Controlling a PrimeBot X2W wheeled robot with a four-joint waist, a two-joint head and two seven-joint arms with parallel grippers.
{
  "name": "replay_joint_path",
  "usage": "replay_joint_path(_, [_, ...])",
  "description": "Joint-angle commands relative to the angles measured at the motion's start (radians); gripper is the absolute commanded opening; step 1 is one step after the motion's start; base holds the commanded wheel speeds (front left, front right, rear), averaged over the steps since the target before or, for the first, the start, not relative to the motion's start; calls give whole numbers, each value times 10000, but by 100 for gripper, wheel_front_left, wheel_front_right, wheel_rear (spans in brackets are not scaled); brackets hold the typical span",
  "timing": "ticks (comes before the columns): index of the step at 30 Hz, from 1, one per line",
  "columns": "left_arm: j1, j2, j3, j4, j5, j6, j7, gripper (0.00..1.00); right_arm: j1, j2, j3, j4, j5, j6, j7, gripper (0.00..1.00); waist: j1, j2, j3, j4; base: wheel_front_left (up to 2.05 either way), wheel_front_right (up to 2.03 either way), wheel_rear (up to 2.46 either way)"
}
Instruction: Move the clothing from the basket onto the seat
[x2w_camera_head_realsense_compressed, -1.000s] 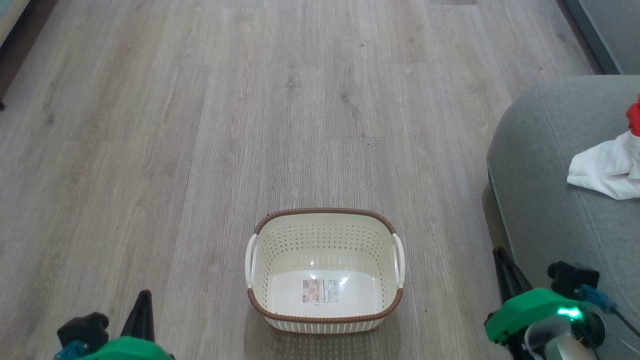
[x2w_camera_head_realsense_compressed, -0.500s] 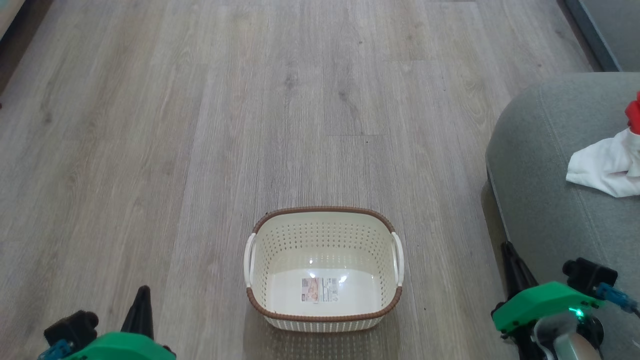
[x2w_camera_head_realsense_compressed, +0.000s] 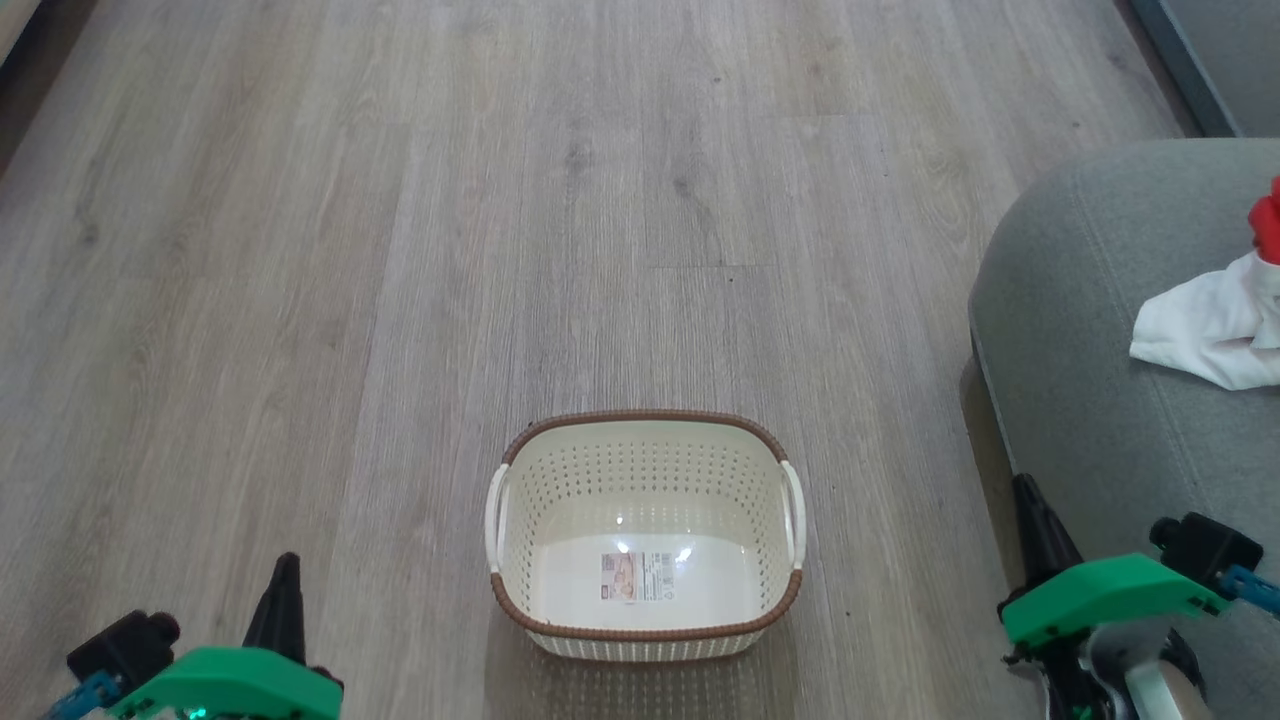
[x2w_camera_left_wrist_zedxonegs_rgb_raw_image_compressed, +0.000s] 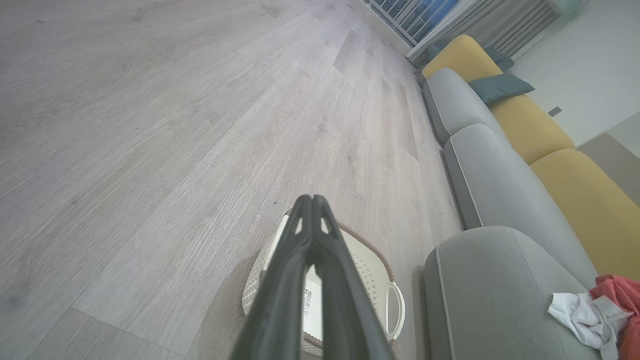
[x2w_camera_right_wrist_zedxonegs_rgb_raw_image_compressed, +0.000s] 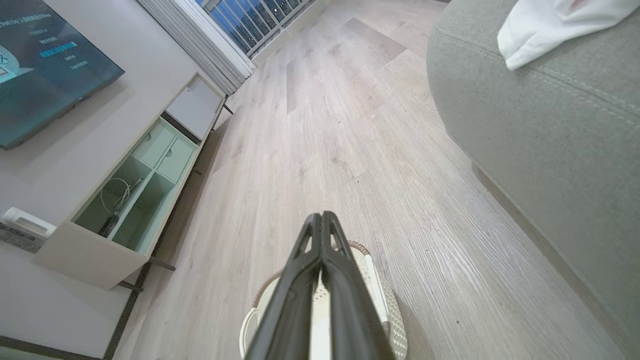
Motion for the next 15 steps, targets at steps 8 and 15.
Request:
replay_joint_path(8, [-646, 32, 113, -424, -1085, -86, 240, 0, -399, -3, -75, -570, 1077, -2, 294, 0, 0, 0, 31, -26, 0, 0, 0])
replay_joint_path(15, [-731, 28, 125, -480, -1917, -110, 442, 0, -387, 17, -149, -728, 1886, -2, 499, 0, 0, 0, 59, -50, 0, 0, 0])
